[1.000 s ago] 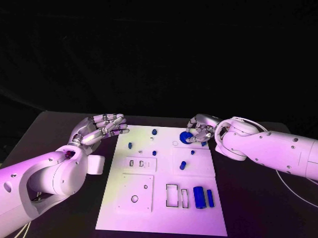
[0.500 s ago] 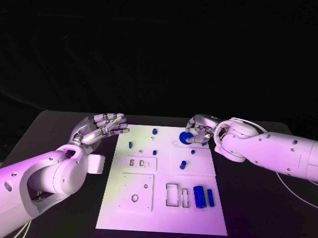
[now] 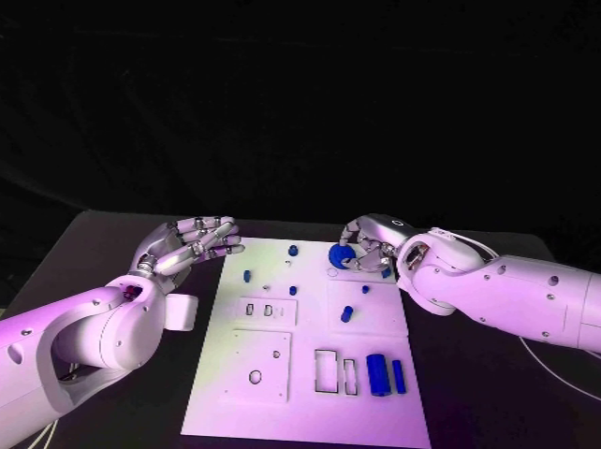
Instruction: Assemble the parts on the task board
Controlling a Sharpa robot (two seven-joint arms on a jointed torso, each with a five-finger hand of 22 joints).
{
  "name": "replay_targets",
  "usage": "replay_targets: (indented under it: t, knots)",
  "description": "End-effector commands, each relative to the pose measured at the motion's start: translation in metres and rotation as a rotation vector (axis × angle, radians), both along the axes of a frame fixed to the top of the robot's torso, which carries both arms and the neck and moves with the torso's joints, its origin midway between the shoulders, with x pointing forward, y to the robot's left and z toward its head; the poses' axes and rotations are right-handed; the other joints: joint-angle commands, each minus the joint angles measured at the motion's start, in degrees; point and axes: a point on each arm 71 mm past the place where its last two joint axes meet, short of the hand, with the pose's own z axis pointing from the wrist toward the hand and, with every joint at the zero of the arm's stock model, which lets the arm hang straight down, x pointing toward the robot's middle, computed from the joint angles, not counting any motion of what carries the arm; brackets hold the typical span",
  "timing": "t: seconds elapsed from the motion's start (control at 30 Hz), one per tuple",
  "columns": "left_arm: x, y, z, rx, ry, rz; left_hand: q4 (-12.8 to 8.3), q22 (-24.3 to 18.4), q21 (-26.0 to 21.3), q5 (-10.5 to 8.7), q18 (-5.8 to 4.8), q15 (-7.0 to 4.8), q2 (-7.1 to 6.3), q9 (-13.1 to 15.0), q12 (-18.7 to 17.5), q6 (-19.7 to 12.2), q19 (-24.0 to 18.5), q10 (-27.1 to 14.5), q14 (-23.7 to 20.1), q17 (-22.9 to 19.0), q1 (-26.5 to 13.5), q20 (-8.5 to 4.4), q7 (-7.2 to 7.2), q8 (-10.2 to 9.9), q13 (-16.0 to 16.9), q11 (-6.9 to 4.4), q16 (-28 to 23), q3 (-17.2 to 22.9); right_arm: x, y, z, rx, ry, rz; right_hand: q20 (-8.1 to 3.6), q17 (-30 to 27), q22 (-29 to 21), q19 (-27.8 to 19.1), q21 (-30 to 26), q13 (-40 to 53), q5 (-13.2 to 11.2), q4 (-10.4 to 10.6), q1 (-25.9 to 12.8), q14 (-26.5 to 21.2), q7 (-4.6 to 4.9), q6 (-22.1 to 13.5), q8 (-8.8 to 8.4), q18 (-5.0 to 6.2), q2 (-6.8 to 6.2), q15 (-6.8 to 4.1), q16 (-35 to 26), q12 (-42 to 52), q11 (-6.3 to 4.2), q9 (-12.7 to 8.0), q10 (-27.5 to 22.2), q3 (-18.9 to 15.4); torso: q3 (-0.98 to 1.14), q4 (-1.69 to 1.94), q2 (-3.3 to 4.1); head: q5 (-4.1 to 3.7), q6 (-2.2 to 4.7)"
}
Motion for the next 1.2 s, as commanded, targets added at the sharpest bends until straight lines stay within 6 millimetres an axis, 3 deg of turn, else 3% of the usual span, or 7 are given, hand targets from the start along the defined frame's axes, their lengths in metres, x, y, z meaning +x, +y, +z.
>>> replay_targets:
  t: [0.03, 0.27, 0.53, 0.63, 0.9, 1.2]
  knots:
    - [0.000, -0.003, 0.001, -0.012, -0.005, -0.020, 0.1, -0.1, -0.3, -0.23, 0.77, 0.30, -0.02, -0.1, -0.2, 0.0, 0.4, 0.1, 0.1, 0.1, -0.4, 0.16, 0.49, -0.3, 0.0, 0.13, -0.4, 0.3, -0.007, 0.015, 0.010, -0.001, -0.122, 0.065, -0.43, 10.3, 7.5, 1.0, 0.4, 11.0, 0.7, 0.6, -1.2, 4.9, -2.38, 3.1, 0.69, -1.11, -0.44, -0.36, 0.3, 0.1, -0.41, 0.9, 3.3, 0.1, -0.04, 0.01, -0.02, 0.08, 0.27]
    - [0.000, -0.004, 0.001, -0.013, -0.005, -0.023, 0.1, -0.1, -0.3, -0.23, 0.77, 0.30, -0.02, -0.1, -0.2, 0.0, 0.4, 0.1, 0.1, 0.1, -0.4, 0.16, 0.49, -0.3, 0.0, 0.13, -0.4, 0.3, -0.015, 0.050, 0.016, 0.002, -0.159, 0.124, -0.45, 10.3, 7.7, 1.1, 0.5, 11.0, 0.8, 0.9, -1.8, 4.9, -2.34, 3.1, 0.30, -1.14, -0.75, -0.36, 0.3, 0.1, -0.38, 0.8, 3.3, 0.3, -0.07, 0.07, 0.01, 0.17, 0.36]
    - [-0.001, -0.006, 0.001, -0.015, -0.004, -0.027, 0.1, -0.1, -0.3, -0.23, 0.77, 0.30, -0.02, -0.1, -0.2, 0.0, 0.4, 0.1, 0.1, 0.1, -0.4, 0.16, 0.49, -0.3, 0.0, 0.13, -0.4, 0.3, -0.008, 0.079, 0.014, -0.008, -0.174, 0.137, -0.45, 10.1, 7.6, 1.0, 0.5, 10.9, 0.6, 1.0, -1.9, 4.9, -2.35, 3.1, 0.20, -1.14, -0.77, -0.35, 0.3, 0.0, -0.38, 0.7, 3.2, 0.3, -0.16, 0.27, 0.07, 0.27, 0.19]
    - [-0.001, -0.006, 0.002, -0.016, -0.005, -0.029, 0.1, -0.1, -0.3, -0.23, 0.77, 0.30, -0.02, -0.1, -0.2, 0.0, 0.4, 0.1, 0.1, 0.1, -0.4, 0.16, 0.49, -0.3, 0.0, 0.13, -0.4, 0.3, -0.005, 0.087, 0.011, -0.015, -0.169, 0.143, -0.45, 10.2, 7.6, 1.0, 0.5, 10.9, 0.6, 1.1, -2.0, 4.9, -2.35, 3.1, 0.17, -1.14, -0.77, -0.35, 0.3, 0.0, -0.38, 0.7, 3.2, 0.4, -0.08, 0.19, 0.15, 0.47, 0.13]
    - [-0.001, -0.007, 0.002, -0.017, -0.005, -0.031, 0.1, -0.1, -0.3, -0.23, 0.77, 0.30, -0.02, -0.1, -0.2, 0.0, 0.4, 0.1, 0.1, 0.1, -0.4, 0.16, 0.49, -0.3, 0.0, 0.13, -0.4, 0.3, -0.004, 0.099, 0.001, -0.028, -0.142, 0.156, -0.45, 10.2, 7.6, 1.0, 0.4, 10.9, 0.2, 1.1, -2.1, 4.9, -2.31, 3.1, -0.10, -1.13, -0.81, -0.34, 0.3, 0.0, -0.35, 0.7, 3.2, 0.6, -0.08, 0.25, 0.16, 0.54, -0.21]
    - [-0.001, -0.007, 0.002, -0.017, -0.005, -0.031, 0.1, -0.1, -0.3, -0.23, 0.77, 0.30, -0.02, -0.1, -0.2, 0.0, 0.4, 0.1, 0.1, 0.1, -0.4, 0.16, 0.49, -0.3, 0.0, 0.13, -0.4, 0.3, 0.001, 0.100, -0.005, -0.053, -0.119, 0.143, -0.43, 10.0, 7.5, 0.9, 0.3, 10.7, -0.3, 1.2, -2.3, 4.9, -2.23, 3.0, -0.39, -1.09, -0.97, -0.30, 0.3, -0.2, -0.30, 0.6, 3.1, 0.7, 0.00, 0.06, 0.11, 0.66, -0.39]
